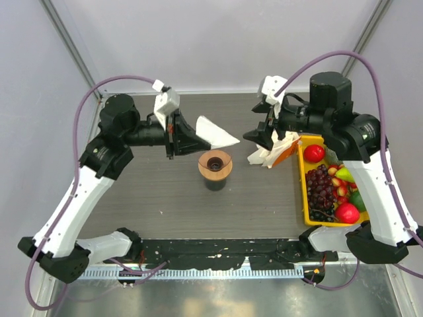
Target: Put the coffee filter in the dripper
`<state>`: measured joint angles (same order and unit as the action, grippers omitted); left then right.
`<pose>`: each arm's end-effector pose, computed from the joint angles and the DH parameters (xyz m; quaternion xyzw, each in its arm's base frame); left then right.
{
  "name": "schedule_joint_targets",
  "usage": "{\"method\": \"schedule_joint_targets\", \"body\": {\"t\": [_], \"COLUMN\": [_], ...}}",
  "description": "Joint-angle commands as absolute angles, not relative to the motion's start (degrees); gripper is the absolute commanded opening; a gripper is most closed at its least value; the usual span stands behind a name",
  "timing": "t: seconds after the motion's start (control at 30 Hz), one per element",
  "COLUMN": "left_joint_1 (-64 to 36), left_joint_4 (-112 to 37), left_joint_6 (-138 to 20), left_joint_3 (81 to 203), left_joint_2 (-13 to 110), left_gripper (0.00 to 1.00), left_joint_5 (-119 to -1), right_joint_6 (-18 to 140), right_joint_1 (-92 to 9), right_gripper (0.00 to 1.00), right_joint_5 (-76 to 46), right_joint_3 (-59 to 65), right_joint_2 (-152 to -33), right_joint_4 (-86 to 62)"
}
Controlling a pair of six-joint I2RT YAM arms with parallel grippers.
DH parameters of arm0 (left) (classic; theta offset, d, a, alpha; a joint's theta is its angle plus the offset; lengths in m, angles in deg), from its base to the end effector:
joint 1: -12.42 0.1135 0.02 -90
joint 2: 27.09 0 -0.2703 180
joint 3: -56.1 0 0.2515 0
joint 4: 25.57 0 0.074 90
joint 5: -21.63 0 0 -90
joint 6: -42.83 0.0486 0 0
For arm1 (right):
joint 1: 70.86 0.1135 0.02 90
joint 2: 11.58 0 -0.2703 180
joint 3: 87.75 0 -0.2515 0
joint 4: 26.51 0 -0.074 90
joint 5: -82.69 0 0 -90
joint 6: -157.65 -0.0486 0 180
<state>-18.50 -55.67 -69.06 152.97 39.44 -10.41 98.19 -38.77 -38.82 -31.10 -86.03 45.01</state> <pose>0.1754 -0.1531 0.4889 0.3908 0.5883 -0.5819 0.4032 0.1724 0.1381 0.5190 -0.5449 0.6059 0.2331 0.5308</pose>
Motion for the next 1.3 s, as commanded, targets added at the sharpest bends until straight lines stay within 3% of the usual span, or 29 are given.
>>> {"method": "schedule_joint_targets", "body": {"t": [0.0, 0.1, 0.37, 0.6, 0.93, 1.1, 1.27], "left_joint_1": [-21.8, -26.4, -35.0, -39.5, -42.4, -43.1, -43.7], "left_joint_4": [-79.8, -91.2, -90.0, -86.4, -85.0, -85.1, -85.3], "left_joint_6": [-20.8, 2.2, 39.6, 52.0, 58.2, 58.3, 58.8], "left_joint_3": [160.2, 161.3, 151.7, 148.5, 148.6, 149.0, 149.1], "left_joint_2": [34.0, 34.4, 32.3, 32.6, 32.6, 32.7, 32.7], "left_gripper": [0.00, 0.00, 0.00, 0.00, 0.02, 0.02, 0.02], "left_joint_5": [-22.2, -35.8, -60.8, -73.0, -74.2, -74.1, -74.1], "right_joint_6": [93.7, 84.1, 68.0, 76.2, 101.7, 106.8, 110.6], "right_joint_1": [-41.2, -41.2, -40.8, -31.6, -22.9, -20.9, -19.5], "right_gripper": [0.81, 0.81, 0.89, 0.98, 0.99, 0.96, 0.86], "right_joint_5": [-41.7, -36.0, -36.5, -26.1, -21.3, -20.6, -21.7], "right_joint_3": [-31.9, -31.5, -34.9, -37.8, -46.8, -49.3, -49.7], "right_joint_2": [-83.5, -83.6, -87.2, -88.7, -96.4, -99.8, -101.3], "right_joint_4": [41.4, 37.6, 25.4, 30.5, 43.8, 47.6, 50.9]}}
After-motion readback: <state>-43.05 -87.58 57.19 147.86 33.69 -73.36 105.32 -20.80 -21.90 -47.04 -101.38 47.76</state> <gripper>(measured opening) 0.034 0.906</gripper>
